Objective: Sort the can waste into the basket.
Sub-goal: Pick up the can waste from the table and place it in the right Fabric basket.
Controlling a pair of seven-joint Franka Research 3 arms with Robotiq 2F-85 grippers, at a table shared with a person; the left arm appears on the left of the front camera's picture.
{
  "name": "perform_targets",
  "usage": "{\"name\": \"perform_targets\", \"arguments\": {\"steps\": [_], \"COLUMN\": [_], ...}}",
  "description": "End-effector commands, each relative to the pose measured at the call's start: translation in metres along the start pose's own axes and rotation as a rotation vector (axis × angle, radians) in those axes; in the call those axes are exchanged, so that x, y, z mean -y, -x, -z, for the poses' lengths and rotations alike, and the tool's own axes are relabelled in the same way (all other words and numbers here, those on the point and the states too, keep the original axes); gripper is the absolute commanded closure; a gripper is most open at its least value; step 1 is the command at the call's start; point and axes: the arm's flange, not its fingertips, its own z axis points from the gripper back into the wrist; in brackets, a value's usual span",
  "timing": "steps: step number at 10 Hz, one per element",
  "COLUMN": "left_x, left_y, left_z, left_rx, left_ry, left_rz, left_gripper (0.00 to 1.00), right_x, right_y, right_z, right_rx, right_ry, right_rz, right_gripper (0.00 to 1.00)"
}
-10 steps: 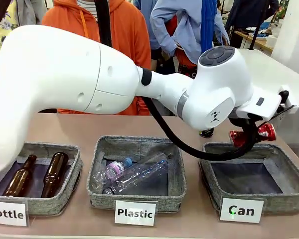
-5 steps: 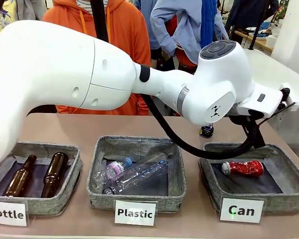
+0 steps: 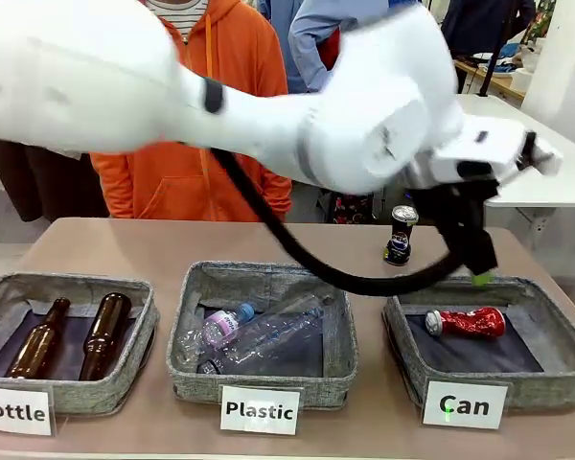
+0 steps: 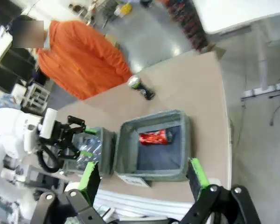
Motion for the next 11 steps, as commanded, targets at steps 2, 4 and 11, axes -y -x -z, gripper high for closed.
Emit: {"name": "perform_targets", "arguments": {"steps": [2,4,11], "left_x": [0.016,0.009,-0.003], "left_y": [0.138,0.206,0.429], "left_z": [-0.141,-0.203,-0.289], "left_rx": [0.116,0.179,0.467], "left_ry": [0.101,0.179,0.536], "left_rz": [-0.193,-0.282,-0.614], "left_gripper": [0.25,0.25,0.25], "right_x": [-0.066,-0.102,-0.126], "right_y": [0.005,0.035,0.096], "right_z": [0.124,0.186,0.277], "right_rx": [-0.224,-0.255,-0.551], "right_ry": [-0.101,-0.124,-0.173], "right_rz": [-0.018,-0.041,0.493], "right_gripper": [0.00,0.00,0.00]}}
